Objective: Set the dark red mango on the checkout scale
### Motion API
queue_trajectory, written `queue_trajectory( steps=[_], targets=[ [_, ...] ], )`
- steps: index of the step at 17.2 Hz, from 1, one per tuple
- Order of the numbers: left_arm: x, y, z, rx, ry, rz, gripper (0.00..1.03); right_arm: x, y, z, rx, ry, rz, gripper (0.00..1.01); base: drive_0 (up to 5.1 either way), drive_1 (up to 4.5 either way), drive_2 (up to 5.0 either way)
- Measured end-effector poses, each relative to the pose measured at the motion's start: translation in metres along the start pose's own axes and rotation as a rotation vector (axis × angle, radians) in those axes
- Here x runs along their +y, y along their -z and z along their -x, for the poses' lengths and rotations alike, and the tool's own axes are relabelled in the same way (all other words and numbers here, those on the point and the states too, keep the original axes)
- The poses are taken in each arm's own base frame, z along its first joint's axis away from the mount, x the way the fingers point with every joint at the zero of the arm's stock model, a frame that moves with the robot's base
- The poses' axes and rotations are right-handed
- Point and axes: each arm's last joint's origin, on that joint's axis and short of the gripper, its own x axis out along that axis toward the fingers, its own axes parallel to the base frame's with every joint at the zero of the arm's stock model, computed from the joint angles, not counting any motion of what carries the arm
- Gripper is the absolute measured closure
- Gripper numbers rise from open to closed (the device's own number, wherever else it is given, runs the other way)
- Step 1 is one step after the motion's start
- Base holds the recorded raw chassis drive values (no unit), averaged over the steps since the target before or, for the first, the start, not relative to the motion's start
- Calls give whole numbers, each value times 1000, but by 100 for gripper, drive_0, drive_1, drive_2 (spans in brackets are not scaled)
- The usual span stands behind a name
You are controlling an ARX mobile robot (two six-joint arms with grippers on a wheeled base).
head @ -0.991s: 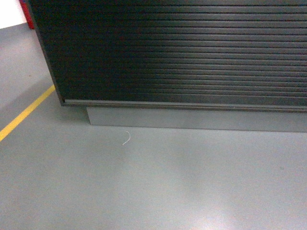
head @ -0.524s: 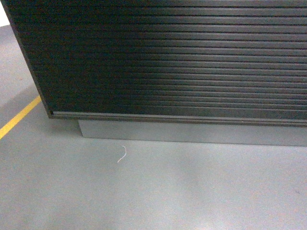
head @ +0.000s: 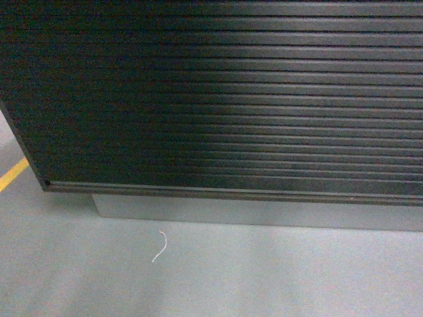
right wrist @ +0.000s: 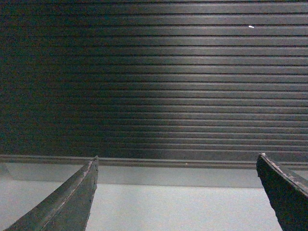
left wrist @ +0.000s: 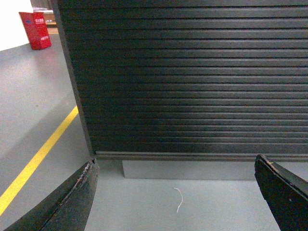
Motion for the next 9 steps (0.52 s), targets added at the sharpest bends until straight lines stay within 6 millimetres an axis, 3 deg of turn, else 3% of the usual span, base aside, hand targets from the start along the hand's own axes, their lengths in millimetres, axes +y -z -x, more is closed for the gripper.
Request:
queue_trajectory(
  steps=[9],
  targets=[
    [0,0,0,-2,1,0,5,0,0,0,1,0,0,3,-8,361,-377]
  ],
)
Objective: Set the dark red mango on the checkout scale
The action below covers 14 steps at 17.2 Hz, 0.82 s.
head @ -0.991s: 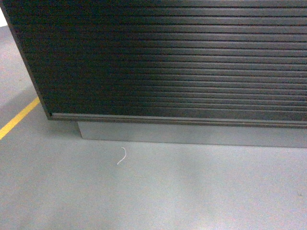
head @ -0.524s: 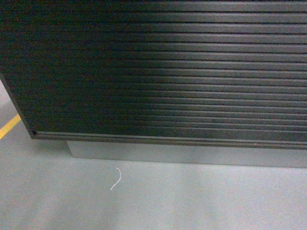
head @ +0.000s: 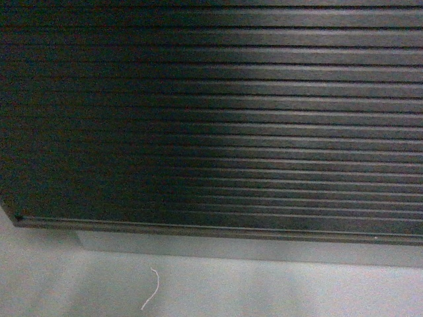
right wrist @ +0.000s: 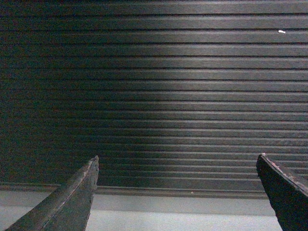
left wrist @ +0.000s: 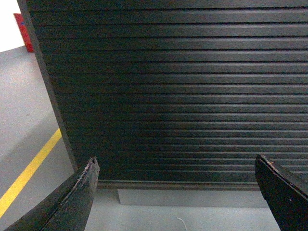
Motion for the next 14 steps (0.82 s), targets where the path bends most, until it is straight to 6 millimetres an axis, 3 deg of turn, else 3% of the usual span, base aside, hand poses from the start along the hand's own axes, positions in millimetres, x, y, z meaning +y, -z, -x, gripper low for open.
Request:
queue_trajectory(
  steps=[9,14],
  targets=[
    [0,0,0,0,1,0,5,0,0,0,1,0,0,3,-5,346,-357],
    [0,0,0,0,1,0,5,0,0,0,1,0,0,3,0,0,0]
  ],
)
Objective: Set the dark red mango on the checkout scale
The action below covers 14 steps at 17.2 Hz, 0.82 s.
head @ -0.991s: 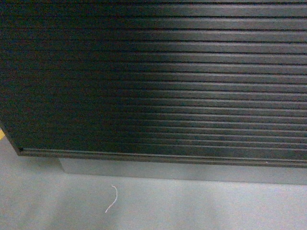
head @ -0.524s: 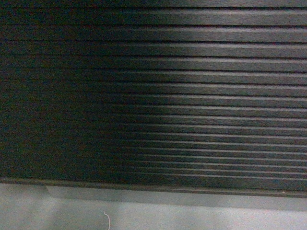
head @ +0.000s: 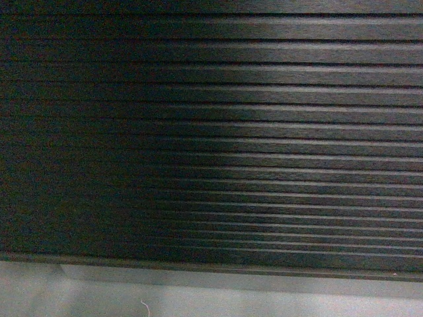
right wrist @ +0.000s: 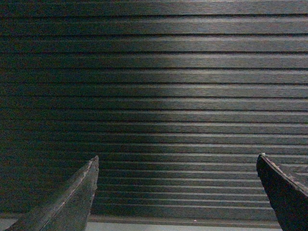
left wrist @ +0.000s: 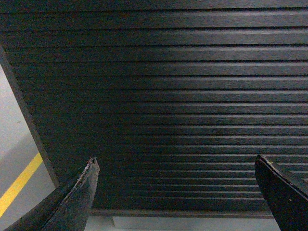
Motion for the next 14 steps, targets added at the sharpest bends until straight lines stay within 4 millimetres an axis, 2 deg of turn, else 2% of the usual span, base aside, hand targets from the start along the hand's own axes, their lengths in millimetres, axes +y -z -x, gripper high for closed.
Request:
queue_trajectory(
  steps=[14],
  targets=[
    [0,0,0,2,-2,0,5,0,0,0,0,-1,1,3,0,0,0]
  ],
)
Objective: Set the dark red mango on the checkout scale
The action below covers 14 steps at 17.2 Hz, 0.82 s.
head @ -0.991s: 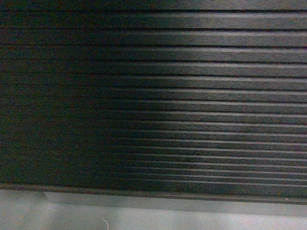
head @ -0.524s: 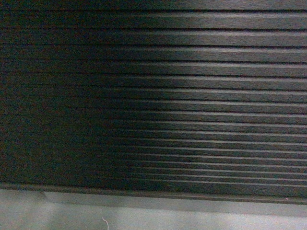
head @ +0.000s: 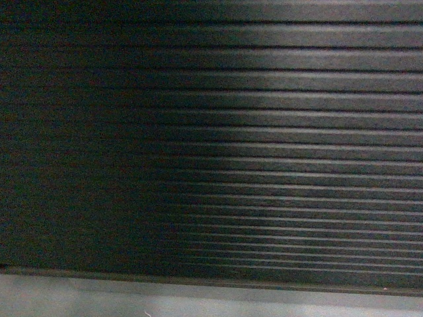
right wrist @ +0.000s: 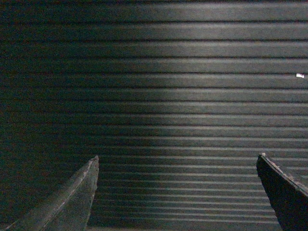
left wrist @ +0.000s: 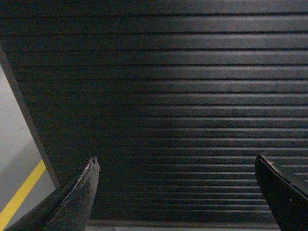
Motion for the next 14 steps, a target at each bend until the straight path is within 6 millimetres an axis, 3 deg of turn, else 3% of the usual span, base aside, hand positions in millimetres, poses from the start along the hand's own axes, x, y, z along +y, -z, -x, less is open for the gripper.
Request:
queue_trajectory(
  steps=[14],
  targets=[
    [0,0,0,-2,1,0,5,0,0,0,0,0,2,3,0,0,0]
  ],
)
